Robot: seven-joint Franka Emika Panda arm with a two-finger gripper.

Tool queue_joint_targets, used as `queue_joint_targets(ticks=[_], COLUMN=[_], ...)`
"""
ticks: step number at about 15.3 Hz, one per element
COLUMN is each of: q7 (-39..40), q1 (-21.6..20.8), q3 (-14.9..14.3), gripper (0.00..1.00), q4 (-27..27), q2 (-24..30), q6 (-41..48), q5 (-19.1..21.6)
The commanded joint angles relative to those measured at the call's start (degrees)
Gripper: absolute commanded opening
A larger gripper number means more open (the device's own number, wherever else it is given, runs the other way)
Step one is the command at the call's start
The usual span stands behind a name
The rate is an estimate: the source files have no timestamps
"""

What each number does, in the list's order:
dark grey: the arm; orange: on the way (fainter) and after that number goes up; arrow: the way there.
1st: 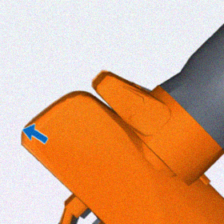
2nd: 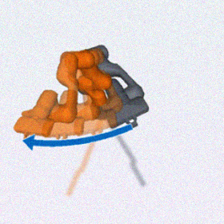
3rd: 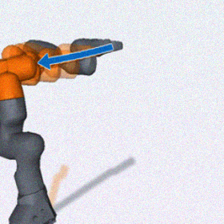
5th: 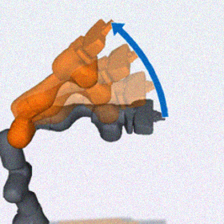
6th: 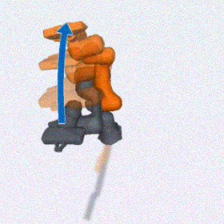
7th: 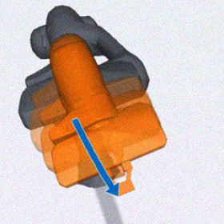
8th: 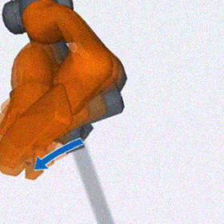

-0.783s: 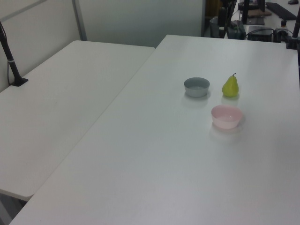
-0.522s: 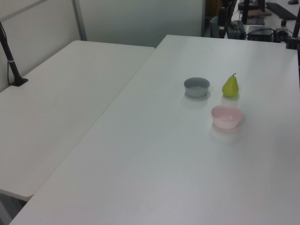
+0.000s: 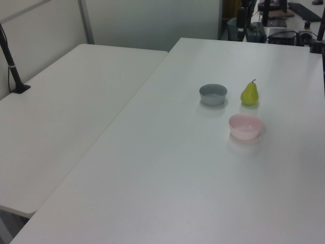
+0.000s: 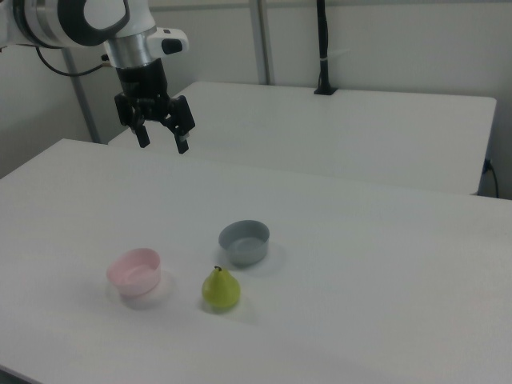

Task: Place the pear in the bowl
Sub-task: 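Move the open gripper over the green pear and lower it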

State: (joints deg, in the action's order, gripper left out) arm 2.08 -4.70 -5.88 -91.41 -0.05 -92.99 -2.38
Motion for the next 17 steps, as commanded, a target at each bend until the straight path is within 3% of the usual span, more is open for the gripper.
queue_joint_targets(ticks=[1, 5, 11, 17], q7=[6.0, 11.4, 22.4, 24.0], q1=[0.5, 1.1, 6.8, 8.7], q3=[-0.1, -0.5, -0.5, -0.6], gripper=[1.00, 1.00, 1.00, 1.00], q4=[-1.1, -3.4, -9.6, -19.1], q2=[1.4, 2.4, 3.0, 3.3], q6=[1.7, 1.7, -0.1, -8.9], q5=[0.3, 0.2, 0.1, -1.3])
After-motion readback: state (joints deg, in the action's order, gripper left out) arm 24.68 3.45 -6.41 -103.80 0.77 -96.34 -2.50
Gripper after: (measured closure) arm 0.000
